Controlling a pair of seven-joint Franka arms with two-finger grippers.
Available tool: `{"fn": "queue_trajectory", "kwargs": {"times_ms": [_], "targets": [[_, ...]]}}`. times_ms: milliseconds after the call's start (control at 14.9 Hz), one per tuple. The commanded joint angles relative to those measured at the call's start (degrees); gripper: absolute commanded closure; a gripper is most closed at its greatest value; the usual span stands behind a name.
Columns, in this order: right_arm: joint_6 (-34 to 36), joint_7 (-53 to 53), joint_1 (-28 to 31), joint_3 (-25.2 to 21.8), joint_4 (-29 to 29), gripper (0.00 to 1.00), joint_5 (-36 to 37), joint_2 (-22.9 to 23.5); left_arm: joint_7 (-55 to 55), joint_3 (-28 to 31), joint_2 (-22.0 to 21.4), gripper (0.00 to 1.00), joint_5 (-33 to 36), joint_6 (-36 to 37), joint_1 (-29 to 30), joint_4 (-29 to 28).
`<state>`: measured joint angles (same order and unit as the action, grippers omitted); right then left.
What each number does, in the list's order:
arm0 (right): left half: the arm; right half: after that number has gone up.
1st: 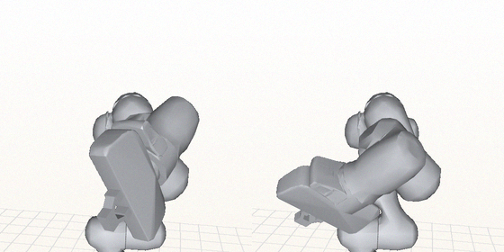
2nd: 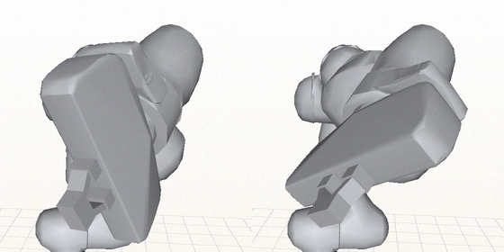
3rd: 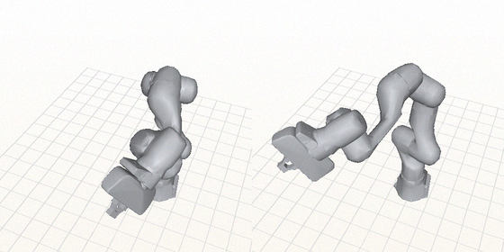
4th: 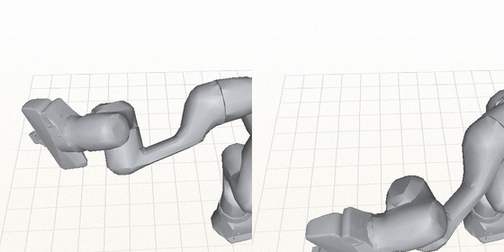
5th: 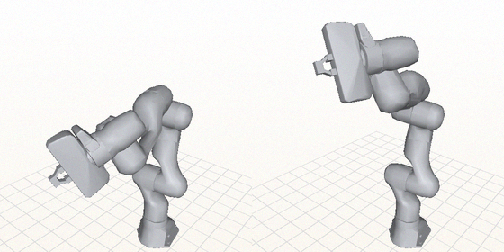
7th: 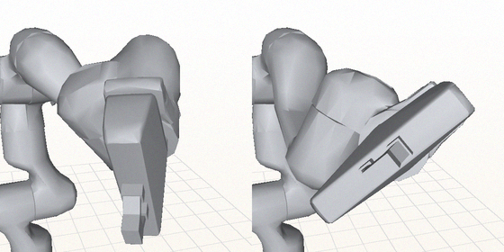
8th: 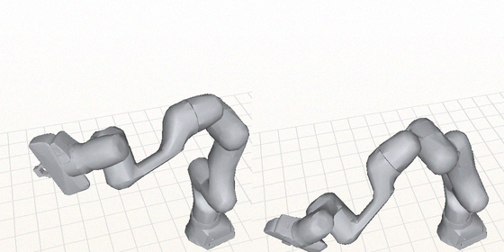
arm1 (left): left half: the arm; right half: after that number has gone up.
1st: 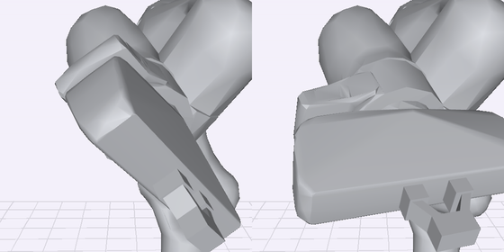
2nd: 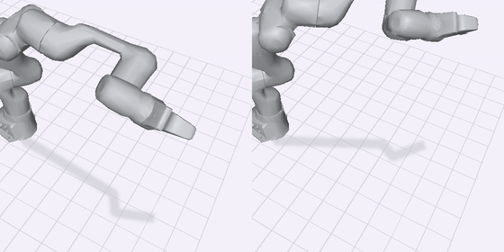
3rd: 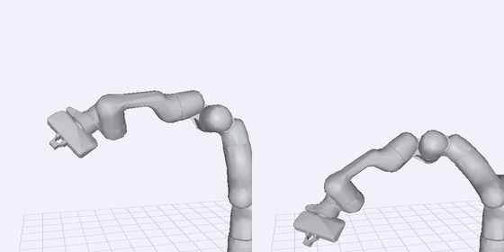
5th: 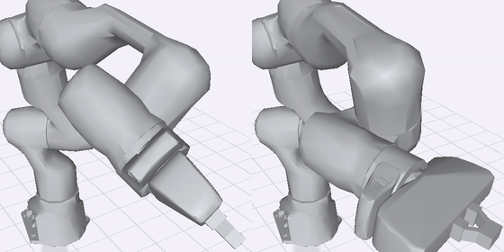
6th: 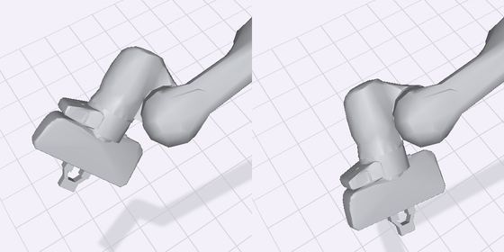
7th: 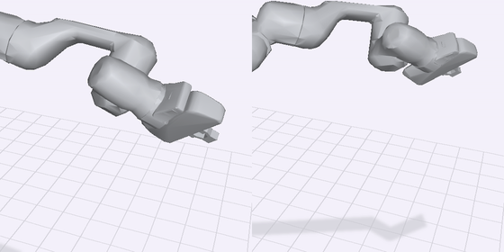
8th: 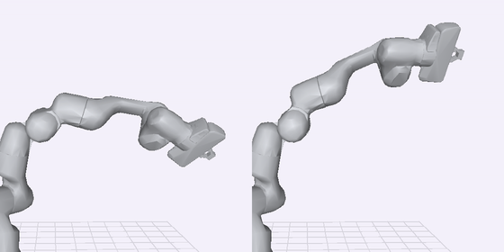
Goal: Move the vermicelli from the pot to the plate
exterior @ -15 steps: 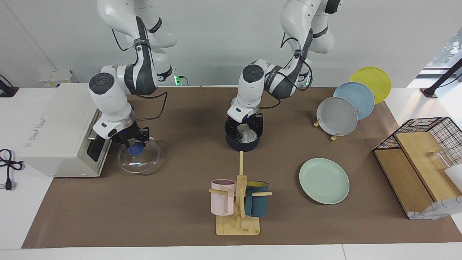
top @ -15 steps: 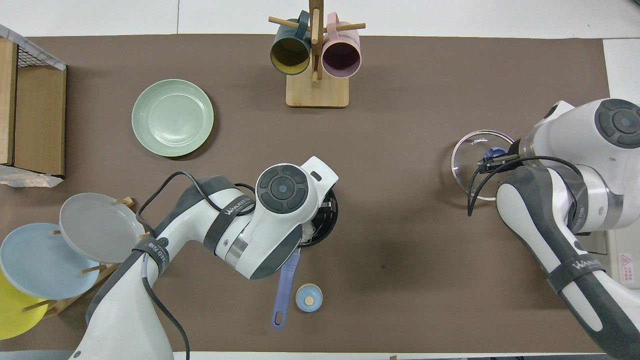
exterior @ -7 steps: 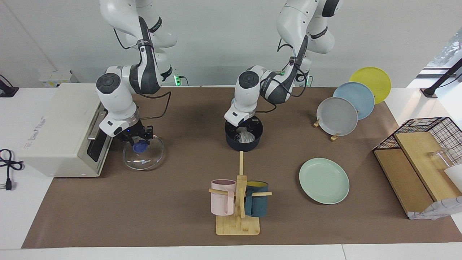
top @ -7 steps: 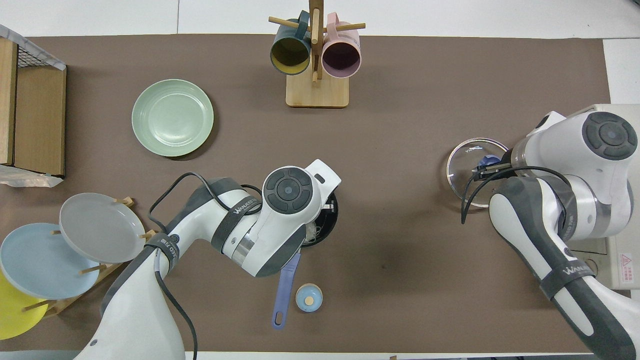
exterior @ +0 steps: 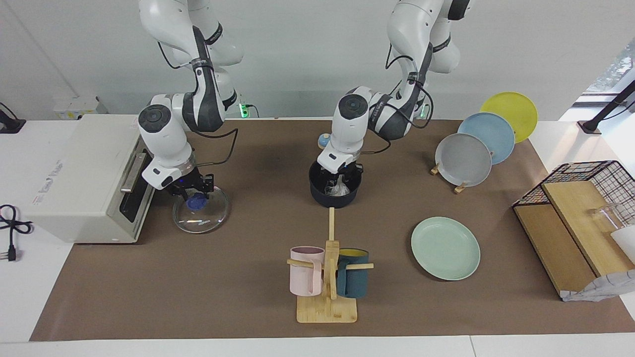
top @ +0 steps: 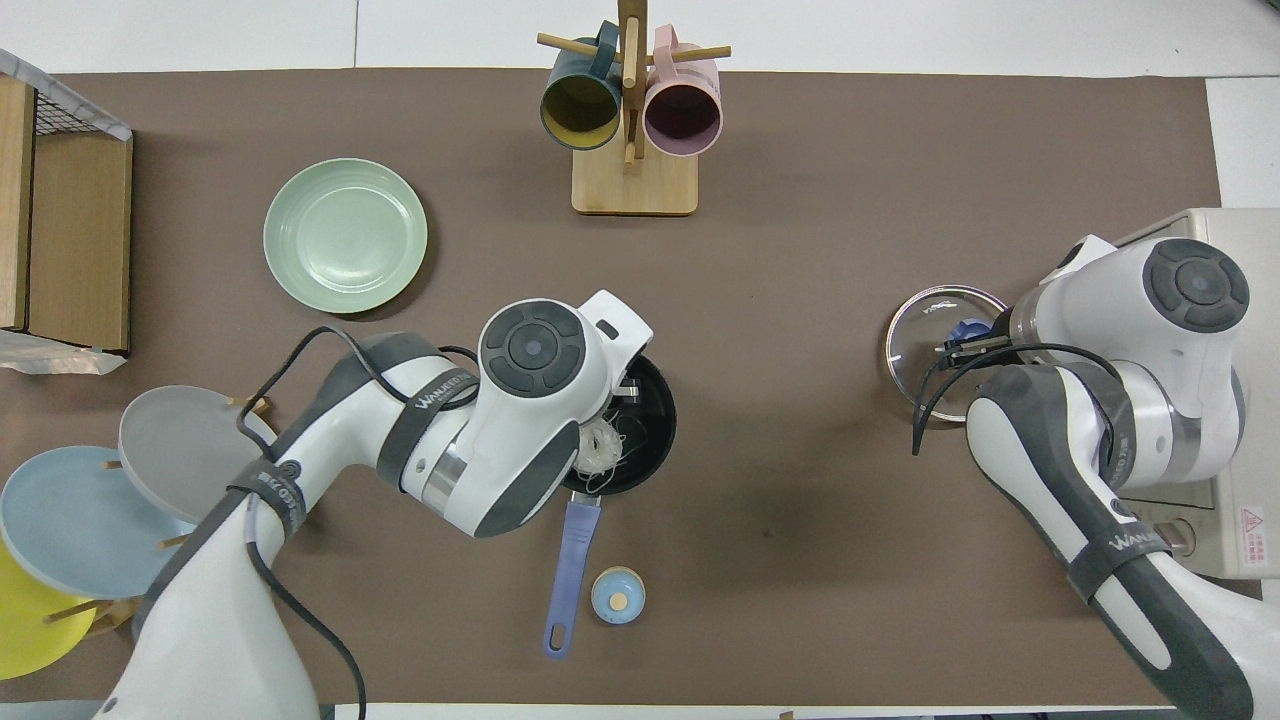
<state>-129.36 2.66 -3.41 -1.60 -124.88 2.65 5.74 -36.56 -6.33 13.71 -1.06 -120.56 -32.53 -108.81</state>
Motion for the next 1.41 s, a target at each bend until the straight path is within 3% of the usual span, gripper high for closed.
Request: {"fn": "queue_trajectory", "kwargs": {"times_ms": [0,134,268,470,738,872,939,1341], "targets": [[-1.33,-0.56,0.16,0.29,-1.95,0.56,-0.54,-1.52,3.24,-0.09,-3.94,1.00,-1.39,12.58,2.90,6.13],[-1.33,-0.56,0.24,0.29,-2.21,0.56,-0.54,-1.61,7.18,0.26,-4.13,1.00,-6.03,21.29,7.45,14.55],[-1.42,-0.56,0.24,0.29,-2.39,0.56,-0.54,-1.70,11.67,0.44,-2.64,1.00,-7.46,25.54,14.47,20.64],[-1.42,-0.64,0.16,0.29,-2.48,0.54,-0.54,-1.70,15.37,0.44,-0.79,1.00,-8.43,20.48,22.84,21.63],[-1.42,-0.64,0.16,0.29,-2.92,0.51,-0.54,-1.96,21.95,0.44,4.74,1.00,-7.82,11.42,28.91,21.72],[-1.42,-0.64,0.16,0.29,-2.92,0.24,-0.46,-1.96,25.82,0.52,7.37,1.00,-7.73,6.50,29.36,20.58],[-1.42,-0.64,0.16,0.29,-2.66,0.02,-0.46,-1.88,27.40,0.70,8.95,1.00,-7.21,4.56,29.63,20.31],[0.51,0.06,0.07,0.46,1.20,0.00,-0.37,-1.09,32.43,0.70,14.77,1.00,-3.08,-5.02,30.86,18.47]]}}
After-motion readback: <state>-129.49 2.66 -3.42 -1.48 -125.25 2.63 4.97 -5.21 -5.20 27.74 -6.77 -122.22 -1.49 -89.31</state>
